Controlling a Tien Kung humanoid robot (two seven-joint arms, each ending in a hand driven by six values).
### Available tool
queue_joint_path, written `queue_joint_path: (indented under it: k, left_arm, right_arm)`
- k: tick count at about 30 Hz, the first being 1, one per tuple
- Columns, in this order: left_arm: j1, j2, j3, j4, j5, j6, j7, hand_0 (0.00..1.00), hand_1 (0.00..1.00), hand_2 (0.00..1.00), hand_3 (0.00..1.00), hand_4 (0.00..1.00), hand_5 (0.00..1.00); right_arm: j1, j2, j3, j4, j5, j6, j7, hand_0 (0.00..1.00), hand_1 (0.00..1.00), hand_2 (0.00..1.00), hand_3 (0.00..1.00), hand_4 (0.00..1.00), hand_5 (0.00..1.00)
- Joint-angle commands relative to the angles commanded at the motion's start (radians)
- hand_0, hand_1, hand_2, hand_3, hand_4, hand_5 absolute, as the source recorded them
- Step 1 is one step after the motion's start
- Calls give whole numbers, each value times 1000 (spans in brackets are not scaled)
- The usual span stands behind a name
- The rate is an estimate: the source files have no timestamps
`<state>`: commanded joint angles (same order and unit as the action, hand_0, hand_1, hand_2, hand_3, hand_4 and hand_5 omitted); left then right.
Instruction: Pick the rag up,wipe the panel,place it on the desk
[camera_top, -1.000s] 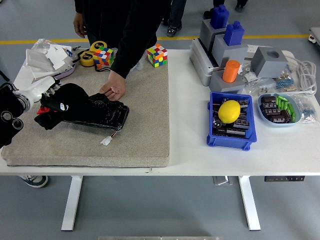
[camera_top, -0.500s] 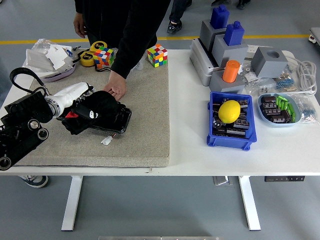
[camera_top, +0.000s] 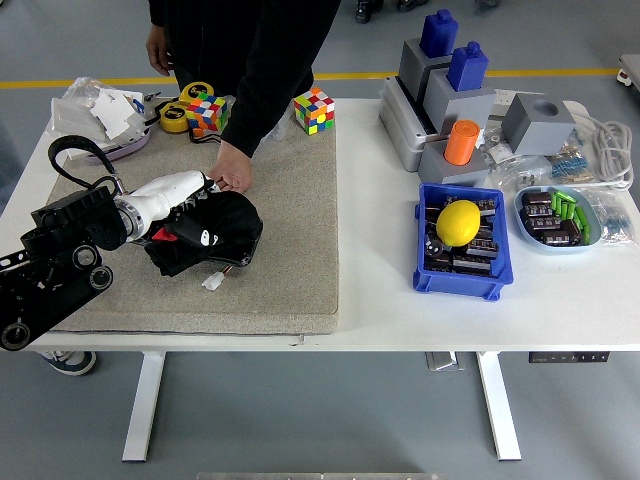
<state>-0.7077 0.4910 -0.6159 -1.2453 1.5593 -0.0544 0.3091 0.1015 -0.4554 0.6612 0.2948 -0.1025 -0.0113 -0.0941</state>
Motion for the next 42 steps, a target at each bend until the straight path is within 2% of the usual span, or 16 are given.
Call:
queue_joint_path:
  k: [5,11,19,24,32,42]
  left_arm:
    - [-9,-9,0,-43,8,-5,19,269,301,417,598,668,39]
    - [-12,-16,0,-63,4,-5,29,270,300,417,599,668,40]
    - [0,-4,-7,-18,-19,-3,18,269,300,417,599,669,40]
    - [4,18,-22,17,-41,-3,8,269,300,417,600,669,41]
    - [9,45,-45,34,-40,-5,6,269,299,417,598,671,45]
    - [18,56,-48,69,-40,-3,0,268,297,415,598,669,47]
  right_arm:
    - [4,1,-9,-4,9,1,0,729,684,683,590,998,505]
    - [5,2,-12,-3,10,0,1,729,684,683,591,998,505]
    - [2,2,-10,-3,9,0,0,730,684,683,591,998,504]
    - [3,2,-10,-4,10,-1,-1,730,684,683,590,998,504]
    - [1,3,-6,-2,8,-1,-2,729,684,683,591,998,504]
    - [-2,4,14,6,-11,-3,-1,730,684,683,591,998,505]
